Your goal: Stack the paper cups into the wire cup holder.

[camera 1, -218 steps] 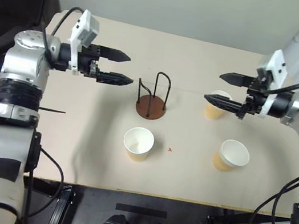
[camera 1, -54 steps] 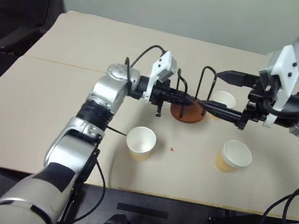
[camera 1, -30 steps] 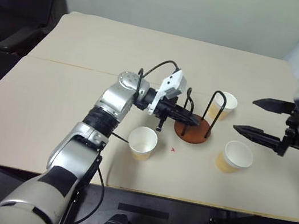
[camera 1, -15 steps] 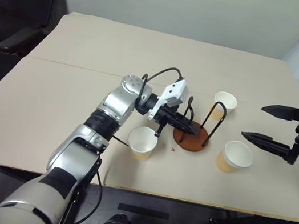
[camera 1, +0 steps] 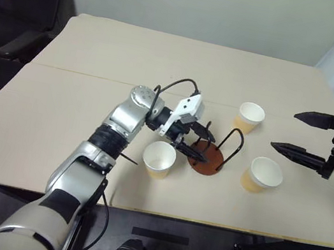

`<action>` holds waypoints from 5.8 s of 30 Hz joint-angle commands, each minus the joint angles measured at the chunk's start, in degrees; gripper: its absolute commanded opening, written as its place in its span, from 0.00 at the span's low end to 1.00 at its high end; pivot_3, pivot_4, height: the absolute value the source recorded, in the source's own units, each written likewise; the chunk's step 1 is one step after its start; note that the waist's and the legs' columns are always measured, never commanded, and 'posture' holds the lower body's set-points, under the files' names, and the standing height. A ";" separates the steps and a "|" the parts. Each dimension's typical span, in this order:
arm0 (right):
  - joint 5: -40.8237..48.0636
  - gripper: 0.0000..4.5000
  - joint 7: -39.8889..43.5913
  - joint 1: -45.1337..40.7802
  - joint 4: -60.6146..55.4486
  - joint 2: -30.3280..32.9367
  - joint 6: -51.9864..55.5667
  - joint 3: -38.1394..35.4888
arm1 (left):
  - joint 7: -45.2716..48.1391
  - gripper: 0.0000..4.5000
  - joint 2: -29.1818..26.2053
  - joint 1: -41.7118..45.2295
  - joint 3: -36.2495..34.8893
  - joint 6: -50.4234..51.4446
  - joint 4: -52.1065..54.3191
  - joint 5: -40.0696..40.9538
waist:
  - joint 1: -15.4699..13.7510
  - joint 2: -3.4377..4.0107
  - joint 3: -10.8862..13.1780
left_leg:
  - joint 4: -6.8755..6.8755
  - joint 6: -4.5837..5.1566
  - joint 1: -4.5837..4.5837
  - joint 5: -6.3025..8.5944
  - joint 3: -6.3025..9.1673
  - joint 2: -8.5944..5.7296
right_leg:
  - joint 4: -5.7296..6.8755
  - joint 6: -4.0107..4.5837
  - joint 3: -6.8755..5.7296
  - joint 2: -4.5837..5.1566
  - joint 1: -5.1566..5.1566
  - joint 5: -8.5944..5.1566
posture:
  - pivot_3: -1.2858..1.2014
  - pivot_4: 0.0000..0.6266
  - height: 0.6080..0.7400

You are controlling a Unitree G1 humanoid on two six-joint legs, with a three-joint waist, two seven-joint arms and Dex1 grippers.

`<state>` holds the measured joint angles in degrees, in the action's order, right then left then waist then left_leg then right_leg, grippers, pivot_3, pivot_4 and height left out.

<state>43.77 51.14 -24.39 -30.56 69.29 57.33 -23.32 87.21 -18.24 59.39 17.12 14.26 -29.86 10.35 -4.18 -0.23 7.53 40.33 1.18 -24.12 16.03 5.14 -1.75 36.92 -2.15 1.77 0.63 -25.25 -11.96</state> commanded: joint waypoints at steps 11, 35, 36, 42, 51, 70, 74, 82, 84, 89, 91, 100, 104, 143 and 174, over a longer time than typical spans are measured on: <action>0.23 0.97 -0.61 -1.38 0.26 0.58 -1.74 0.22 | 2.29 0.99 -1.87 0.03 1.06 0.47 3.83 -0.18 | 0.00 0.00 0.00 | 0.01 0.00 0.00 0.00 0.00 0.00 | 0.00 0.00 0.00 0.00 0.00 0.00 | 0.52 0.24 1.00; 0.27 0.97 0.21 -3.02 1.59 1.10 -2.53 2.52 | 2.00 0.99 -5.23 0.46 2.50 -0.60 4.13 -1.12 | 0.01 0.02 -0.01 | 0.02 0.02 0.02 0.01 0.02 0.00 | 0.01 0.00 0.00 0.01 0.02 0.00 | 0.52 0.24 1.00; 0.29 0.97 0.25 -3.09 1.63 1.15 -2.53 2.60 | 1.94 0.99 -5.33 0.67 2.40 -0.76 3.75 -1.20 | 0.01 0.02 -0.01 | 0.02 0.03 0.02 0.01 0.02 0.00 | 0.01 0.00 0.00 0.01 0.02 0.00 | 0.52 0.24 1.00; 0.49 0.97 0.70 -3.35 1.92 1.48 -2.28 2.57 | 2.99 0.99 -6.89 2.12 2.00 -0.55 1.79 -1.38 | 0.01 0.02 -0.01 | 0.02 0.03 0.02 0.01 0.02 0.00 | 0.01 0.00 0.00 0.01 0.02 0.00 | 0.52 0.24 1.00; 0.33 0.97 1.18 -3.67 2.42 1.68 -2.70 3.12 | 5.29 0.99 -9.82 3.91 1.49 1.51 -1.12 0.35 | 0.05 0.02 -0.01 | 0.01 0.03 0.02 0.02 0.02 0.00 | 0.00 0.00 0.00 0.01 0.01 0.00 | 0.52 0.24 1.00; -4.21 0.97 0.95 -10.00 7.76 -0.92 -8.50 10.37 | 4.74 0.99 -16.08 9.09 -6.91 5.24 -6.34 2.65 | 0.46 0.02 -0.01 | -0.01 0.07 0.02 0.01 0.05 0.01 | -0.03 0.00 -0.01 0.00 0.01 0.00 | 0.52 0.24 1.00; -6.98 0.97 1.55 -11.95 10.42 -3.08 -10.78 14.60 | 5.07 0.99 -18.25 7.27 -7.86 7.14 -2.03 3.81 | 0.62 0.02 -0.01 | -0.01 0.10 0.01 0.01 0.08 0.00 | -0.06 0.00 -0.02 0.01 0.01 0.00 | 0.52 0.24 1.00; -20.51 0.97 6.17 -18.76 19.89 -7.99 -22.12 28.69 | 3.55 0.99 -22.22 2.77 -9.59 12.02 6.86 6.30 | 1.21 0.02 -0.01 | -0.02 0.14 0.05 0.00 0.11 0.01 | -0.04 0.00 -0.04 0.00 0.01 0.00 | 0.52 0.24 1.00; -24.27 0.97 7.20 -20.86 23.19 -9.88 -24.64 32.18 | 3.37 0.99 -22.66 2.26 -9.73 12.73 8.04 6.73 | 1.26 0.02 -0.01 | -0.01 0.15 0.03 -0.01 0.12 0.00 | -0.04 0.01 -0.06 0.00 0.01 0.00 | 0.52 0.24 1.00; -31.30 0.97 9.54 -25.17 30.20 -13.70 -29.42 37.03 | 2.57 0.99 -23.36 1.52 -10.01 13.78 9.61 7.46 | 1.34 0.03 -0.01 | -0.04 0.16 0.03 -0.01 0.15 0.00 | -0.07 0.01 -0.07 0.02 0.00 0.00 | 0.52 0.24 1.00; -33.56 0.97 10.19 -26.79 33.13 -15.35 -31.08 38.16 | 2.19 0.99 -23.63 1.27 -10.01 13.78 9.76 7.50 | 1.39 0.03 -0.01 | -0.07 0.16 0.03 -0.01 0.14 0.00 | -0.08 0.02 -0.07 0.02 0.00 0.00 | 0.52 0.24 1.00; -42.11 0.97 13.37 -31.36 44.62 -19.01 -38.93 40.42 | 1.15 0.99 -24.34 1.25 -10.41 13.42 9.36 7.52 | 1.41 0.04 0.00 | -0.12 0.16 0.02 -0.01 0.17 -0.02 | -0.10 0.04 -0.09 0.05 -0.01 0.01 | 0.52 0.24 1.00; -47.37 0.97 12.80 -34.10 51.46 -20.30 -44.55 42.12 | 0.82 0.99 -24.37 1.17 -10.52 13.13 9.14 7.51 | 1.49 0.04 0.00 | -0.16 0.15 0.02 -0.02 0.17 -0.02 | -0.10 0.05 -0.08 0.06 -0.02 0.02 | 0.52 0.24 1.00; -53.41 0.00 31.38 -38.82 51.11 -19.00 -49.30 37.95 | 1.16 1.00 -23.89 0.48 -9.81 10.73 7.16 6.61 | 1.30 0.16 0.07 | -0.31 0.05 -0.12 0.00 0.19 -0.03 | -0.10 0.13 -0.12 0.08 -0.02 0.04 | 0.52 0.24 1.00; -39.22 0.00 36.40 -42.14 16.34 -15.84 -24.12 44.32 | 5.19 1.00 -26.31 0.84 -10.25 8.64 8.50 7.65 | 1.92 0.23 0.12 | -0.28 0.07 -0.12 -0.04 0.25 -0.03 | -0.46 0.18 -0.14 0.06 -0.07 0.00 | 0.52 0.24 1.00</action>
<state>5.16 86.84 -65.87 -13.83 52.83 34.78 21.20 90.20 -43.41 59.84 7.82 23.77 -23.52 17.11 -2.26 0.00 7.64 40.04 1.25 -24.24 15.99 5.40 -1.78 36.47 -1.97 1.63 0.68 -25.33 -11.96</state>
